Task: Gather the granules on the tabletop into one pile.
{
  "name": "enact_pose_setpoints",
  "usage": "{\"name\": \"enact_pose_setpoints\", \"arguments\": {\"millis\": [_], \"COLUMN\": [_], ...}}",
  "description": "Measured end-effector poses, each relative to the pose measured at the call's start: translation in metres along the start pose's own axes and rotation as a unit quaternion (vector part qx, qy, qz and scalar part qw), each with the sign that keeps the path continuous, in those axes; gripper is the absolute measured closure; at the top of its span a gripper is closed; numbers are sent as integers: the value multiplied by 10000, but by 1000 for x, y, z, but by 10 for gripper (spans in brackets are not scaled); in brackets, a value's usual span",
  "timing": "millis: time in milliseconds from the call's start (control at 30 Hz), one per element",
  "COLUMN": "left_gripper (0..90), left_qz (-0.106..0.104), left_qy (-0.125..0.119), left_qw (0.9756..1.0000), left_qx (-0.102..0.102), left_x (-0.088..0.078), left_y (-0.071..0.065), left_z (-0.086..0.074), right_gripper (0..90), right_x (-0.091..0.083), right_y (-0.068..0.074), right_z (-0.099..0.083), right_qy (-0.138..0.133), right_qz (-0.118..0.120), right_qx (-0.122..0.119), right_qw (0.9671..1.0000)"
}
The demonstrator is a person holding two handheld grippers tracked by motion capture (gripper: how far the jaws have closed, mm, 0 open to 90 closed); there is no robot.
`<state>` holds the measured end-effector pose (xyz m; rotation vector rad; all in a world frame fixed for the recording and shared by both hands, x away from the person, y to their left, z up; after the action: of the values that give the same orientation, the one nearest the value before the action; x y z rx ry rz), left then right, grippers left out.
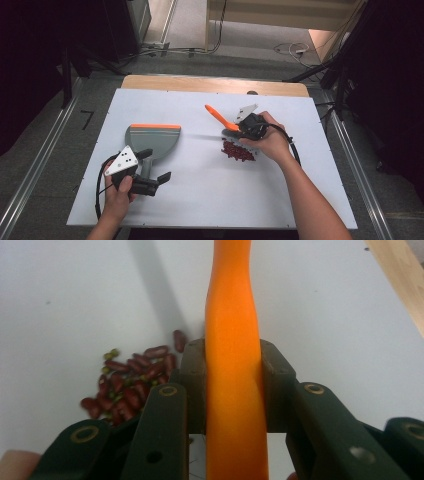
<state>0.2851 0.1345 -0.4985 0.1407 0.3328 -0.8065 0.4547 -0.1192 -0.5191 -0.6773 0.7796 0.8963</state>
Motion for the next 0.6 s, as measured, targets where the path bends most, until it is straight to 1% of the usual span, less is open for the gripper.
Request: {"name": "enact_pose_setpoints", "arguments": {"millis": [100,133,167,200,267,333,367,433,500,533,567,600], "left_gripper": [0,0,0,0,0,0,0,0,0,0,0,0], "left_qz": [2,5,-2,-8,-10,-6,-12,-5,-2,-8,-13,-9], "left_qy": [10,8,4,-5,25,38,37,40,33,16,18,23], "left_qw": [10000,10000,10000,10000,10000,10000,10000,10000,10000,10000,10000,10000], "left_qx": [7,3,4,1,10,22,19,26,12,13,14,18], "left_x": [0,1,1,1,2,2,2,2,2,2,2,2], "left_y": [-1,-1,-1,-2,-2,-2,-3,-2,-2,-2,-2,-2], "left_z": [0,0,0,0,0,0,0,0,0,0,0,0], "right_gripper": [687,687,687,687,686,686,686,685,684,684,684,684], "right_x": [-4,-6,-7,-8,-10,-14,-18,-25,-32,-34,-37,-39], "right_y": [8,10,12,13,14,12,10,5,-1,-3,-5,-7], "right_z": [-3,-4,-4,-5,-6,-6,-5,-5,-7,-10,-13,-15], "right_qy": [-11,-1,-28,-40,-58,-99,-158,-252,-298,-277,-238,-266], "right_qz": [112,126,153,117,140,79,32,-70,-249,-357,-429,-444], "right_qx": [-8,42,32,57,97,99,170,381,766,1025,1326,1500], "right_qw": [9999,9999,9999,9999,9998,9999,9997,9989,9963,9937,9900,9873]}}
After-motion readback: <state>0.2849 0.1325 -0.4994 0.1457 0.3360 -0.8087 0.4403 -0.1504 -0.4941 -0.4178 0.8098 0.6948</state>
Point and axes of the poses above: each handheld gripper's, and its own axes: x roughly forward along the jaws, z roughly out of its top, y roughly to its left, the point moved 9 cm from there along x, roughly forward along the jaws, and after that the axes turned 8 degrees about x, right-handed, at the moved point
